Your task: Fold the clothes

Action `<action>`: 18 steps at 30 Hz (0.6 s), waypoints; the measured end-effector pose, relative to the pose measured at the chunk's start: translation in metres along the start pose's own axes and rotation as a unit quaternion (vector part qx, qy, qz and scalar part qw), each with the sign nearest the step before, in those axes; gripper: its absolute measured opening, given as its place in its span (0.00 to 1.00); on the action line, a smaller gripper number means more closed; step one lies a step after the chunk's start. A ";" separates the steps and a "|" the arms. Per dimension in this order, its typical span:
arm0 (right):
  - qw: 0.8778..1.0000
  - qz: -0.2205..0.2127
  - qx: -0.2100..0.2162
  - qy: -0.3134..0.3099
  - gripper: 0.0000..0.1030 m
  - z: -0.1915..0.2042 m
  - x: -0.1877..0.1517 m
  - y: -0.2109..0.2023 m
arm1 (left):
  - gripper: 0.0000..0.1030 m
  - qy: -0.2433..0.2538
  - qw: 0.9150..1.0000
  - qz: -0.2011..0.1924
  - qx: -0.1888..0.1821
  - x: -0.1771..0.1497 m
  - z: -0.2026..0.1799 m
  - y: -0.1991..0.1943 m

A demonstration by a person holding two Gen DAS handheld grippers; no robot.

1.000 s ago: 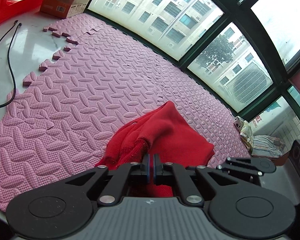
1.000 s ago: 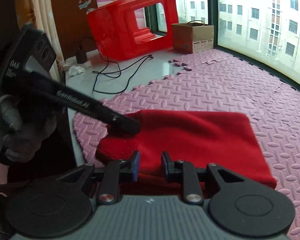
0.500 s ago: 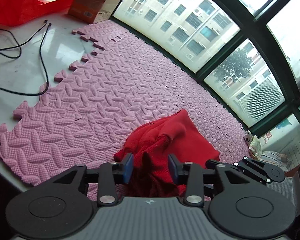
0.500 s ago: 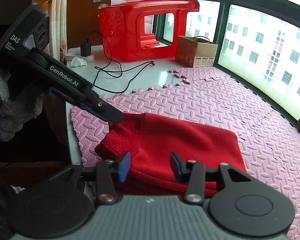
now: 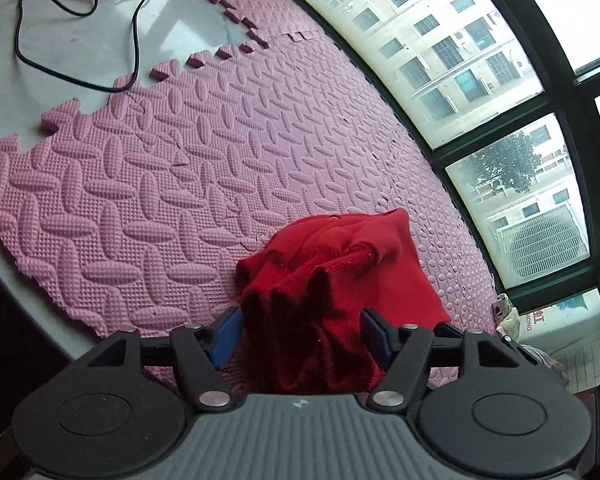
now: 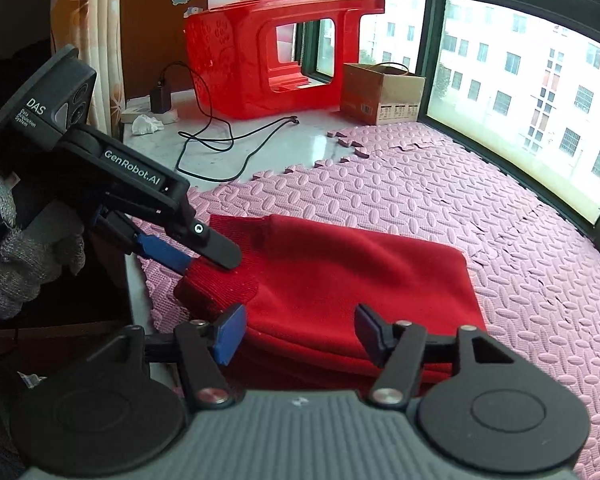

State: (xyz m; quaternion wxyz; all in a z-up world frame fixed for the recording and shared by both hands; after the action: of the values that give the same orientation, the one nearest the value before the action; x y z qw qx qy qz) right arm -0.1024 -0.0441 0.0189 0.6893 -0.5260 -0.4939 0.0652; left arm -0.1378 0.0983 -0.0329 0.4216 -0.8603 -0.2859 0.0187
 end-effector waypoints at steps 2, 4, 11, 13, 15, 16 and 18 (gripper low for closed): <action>1.000 -0.003 -0.007 0.014 0.60 -0.011 -0.001 -0.001 | 0.66 0.002 1.000 0.000 0.003 0.001 -0.001 0.004; 1.000 -0.006 -0.015 0.024 0.60 -0.020 -0.001 -0.002 | 0.65 0.004 1.000 0.000 0.005 0.002 -0.001 0.008; 0.996 -0.015 -0.041 0.075 0.60 -0.064 0.001 -0.002 | 0.47 0.011 1.000 0.010 -0.004 0.007 -0.004 0.014; 0.995 -0.016 -0.048 0.089 0.60 -0.075 0.000 -0.001 | 0.44 0.017 1.000 0.012 -0.002 0.009 -0.006 0.014; 0.991 -0.016 -0.053 0.122 0.60 -0.093 -0.005 0.001 | 0.42 0.023 1.000 0.015 0.001 0.012 -0.008 0.015; 0.990 -0.015 -0.055 0.132 0.60 -0.099 -0.006 0.003 | 0.42 0.026 1.000 0.016 0.001 0.013 -0.008 0.015; 0.986 -0.012 -0.057 0.157 0.60 -0.111 -0.011 0.005 | 0.40 0.034 0.999 0.019 0.003 0.016 -0.010 0.015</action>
State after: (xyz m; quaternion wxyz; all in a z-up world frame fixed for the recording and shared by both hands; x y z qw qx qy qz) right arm -0.0222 -0.1222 0.0124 0.7281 -0.5619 -0.3887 -0.0549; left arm -0.1148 0.0923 -0.0345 0.4327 -0.8646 -0.2556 -0.0017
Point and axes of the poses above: each gripper's, at about its wrist camera, not at the fingertips, and y roughly the way its jaws point, z to its left, x to its top, the point moved 10 cm from there along y, roughly the way its jaws point, and after that the axes turned 9 degrees about z, right-handed, at the moved point
